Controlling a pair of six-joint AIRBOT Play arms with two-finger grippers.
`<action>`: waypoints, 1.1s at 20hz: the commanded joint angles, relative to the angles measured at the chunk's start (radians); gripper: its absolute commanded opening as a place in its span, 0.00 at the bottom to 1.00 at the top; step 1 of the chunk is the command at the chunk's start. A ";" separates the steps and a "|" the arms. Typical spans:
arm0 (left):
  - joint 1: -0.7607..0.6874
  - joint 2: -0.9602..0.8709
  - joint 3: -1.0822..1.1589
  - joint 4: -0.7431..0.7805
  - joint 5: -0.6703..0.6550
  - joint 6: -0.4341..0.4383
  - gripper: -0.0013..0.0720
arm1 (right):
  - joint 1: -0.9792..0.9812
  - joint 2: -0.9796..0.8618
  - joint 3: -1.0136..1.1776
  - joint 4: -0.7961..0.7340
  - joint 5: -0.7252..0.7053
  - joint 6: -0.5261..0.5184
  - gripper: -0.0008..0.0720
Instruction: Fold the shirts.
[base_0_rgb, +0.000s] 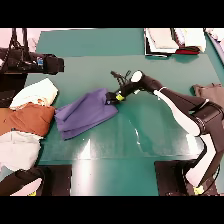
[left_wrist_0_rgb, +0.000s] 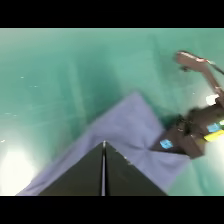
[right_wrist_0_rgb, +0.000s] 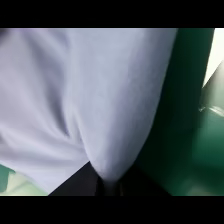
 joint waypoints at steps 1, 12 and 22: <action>-0.048 -0.001 0.000 -0.033 0.015 0.000 0.04 | -0.018 0.035 0.122 -0.087 -0.031 -0.002 0.05; -0.246 -0.001 0.000 -0.045 0.107 -0.013 0.05 | -0.856 0.489 -0.024 -0.518 0.119 0.065 0.05; -0.246 -0.023 0.000 -0.091 0.148 -0.063 0.05 | -1.209 0.493 0.034 -0.431 0.092 0.061 0.04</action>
